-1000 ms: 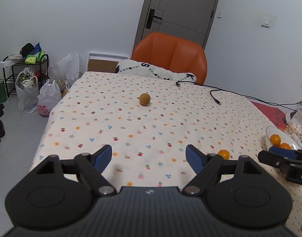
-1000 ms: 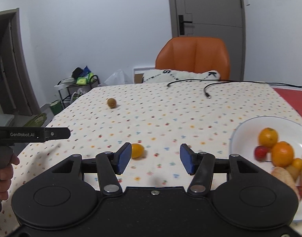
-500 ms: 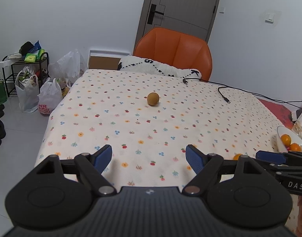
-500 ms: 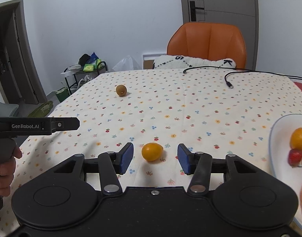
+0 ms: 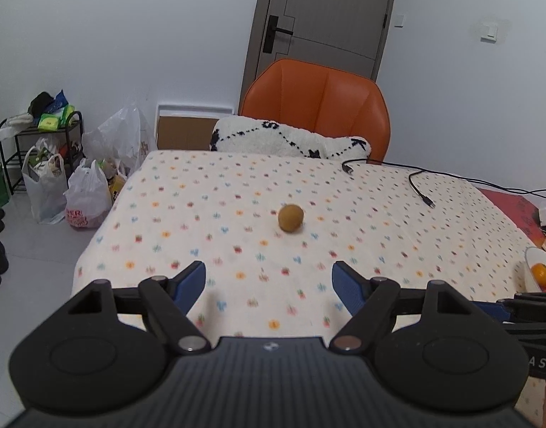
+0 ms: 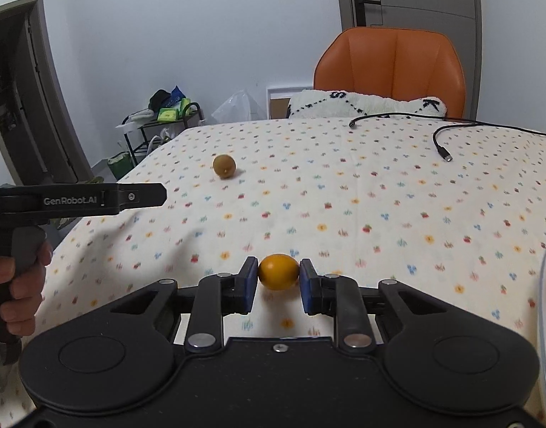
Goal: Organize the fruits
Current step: 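Grasp the small kumquat with the right gripper while the left gripper grasps the last longan, then carry the kumquat and longan onto the white plate and open both grippers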
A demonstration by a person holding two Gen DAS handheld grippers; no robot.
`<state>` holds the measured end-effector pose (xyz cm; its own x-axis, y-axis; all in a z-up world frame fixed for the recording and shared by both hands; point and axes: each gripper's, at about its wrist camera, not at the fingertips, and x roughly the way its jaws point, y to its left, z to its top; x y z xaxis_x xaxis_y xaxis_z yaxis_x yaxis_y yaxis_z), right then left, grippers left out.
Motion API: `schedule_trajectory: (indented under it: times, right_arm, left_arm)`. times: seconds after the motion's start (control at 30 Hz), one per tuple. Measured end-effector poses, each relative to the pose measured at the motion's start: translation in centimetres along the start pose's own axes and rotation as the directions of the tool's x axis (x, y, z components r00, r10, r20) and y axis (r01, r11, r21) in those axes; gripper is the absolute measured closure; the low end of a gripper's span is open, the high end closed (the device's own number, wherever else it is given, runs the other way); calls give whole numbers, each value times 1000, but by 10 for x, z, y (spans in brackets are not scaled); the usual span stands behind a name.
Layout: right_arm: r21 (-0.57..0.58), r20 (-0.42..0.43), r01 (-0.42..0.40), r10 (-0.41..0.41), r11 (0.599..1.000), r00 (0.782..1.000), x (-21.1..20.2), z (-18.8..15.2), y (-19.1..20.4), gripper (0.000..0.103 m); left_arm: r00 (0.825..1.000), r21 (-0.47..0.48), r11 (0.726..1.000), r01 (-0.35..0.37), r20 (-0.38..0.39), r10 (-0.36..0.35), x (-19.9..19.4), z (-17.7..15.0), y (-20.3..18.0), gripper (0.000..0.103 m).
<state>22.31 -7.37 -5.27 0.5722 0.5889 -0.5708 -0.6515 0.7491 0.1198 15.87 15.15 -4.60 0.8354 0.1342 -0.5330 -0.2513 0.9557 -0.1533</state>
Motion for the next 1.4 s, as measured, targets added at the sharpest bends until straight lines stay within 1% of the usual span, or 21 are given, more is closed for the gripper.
schedule_trajectory:
  times: [0.3, 0.43, 0.5, 0.73, 0.83, 0.9, 0.97, 1.0, 1.03, 1.07, 1.1, 1.13, 1.23, 1.3, 1.4]
  right_arm:
    - [14, 11, 4, -5, 1000, 1000, 17, 21, -6, 80]
    - [26, 19, 0, -1, 1000, 1000, 23, 26, -8, 80]
    - [39, 32, -3, 2, 999, 999, 25, 26, -11, 80]
    - [90, 70, 27, -34, 996, 997, 26, 26, -31, 80]
    - [124, 73, 46, -56, 991, 996, 26, 24, -41, 80]
    - [132, 68, 52, -61, 990, 996, 27, 23, -45, 80]
    - [134, 64, 46, -55, 990, 996, 27, 23, -46, 80]
    - [136, 66, 43, -52, 990, 996, 27, 23, -47, 80]
    - [138, 69, 39, -48, 990, 996, 26, 23, -47, 80]
    - [141, 72, 35, -46, 989, 996, 25, 23, -47, 80]
    - [144, 73, 35, -45, 989, 996, 25, 23, -47, 80]
    - [146, 72, 36, -47, 989, 996, 25, 23, -47, 80]
    - [154, 73, 39, -51, 987, 996, 23, 23, -47, 80]
    - [160, 83, 44, -58, 986, 995, 19, 24, -46, 80]
    - [175, 106, 58, -78, 983, 991, 9, 28, -48, 80]
  left_arm:
    - [1000, 30, 999, 17, -10, -17, 29, 17, -4, 32]
    - [1000, 28, 999, 19, -14, -18, 43, 22, -6, 33]
    - [1000, 43, 999, 21, -12, -20, 49, 24, -9, 37]
    - [1000, 84, 996, 15, -24, -13, 75, 29, -16, 43]
    - [999, 100, 995, 22, -52, -17, 86, 28, -21, 46]
    - [998, 112, 993, 34, -65, -26, 90, 29, -24, 50]
    - [998, 114, 993, 31, -63, -23, 91, 30, -25, 53]
    - [998, 115, 993, 27, -66, -19, 93, 31, -25, 58]
    - [997, 117, 993, 22, -70, -14, 95, 31, -25, 60]
    - [998, 120, 993, 15, -67, -7, 95, 32, -26, 65]
    - [998, 123, 992, 13, -66, -5, 96, 32, -27, 76]
    - [998, 129, 992, 5, -68, 4, 97, 33, -28, 80]
    - [997, 135, 991, -18, -76, 28, 95, 34, -31, 81]
    - [996, 112, 994, -14, -81, 23, 89, 33, -31, 81]
    - [997, 105, 994, -1, -80, 10, 78, 32, -38, 81]
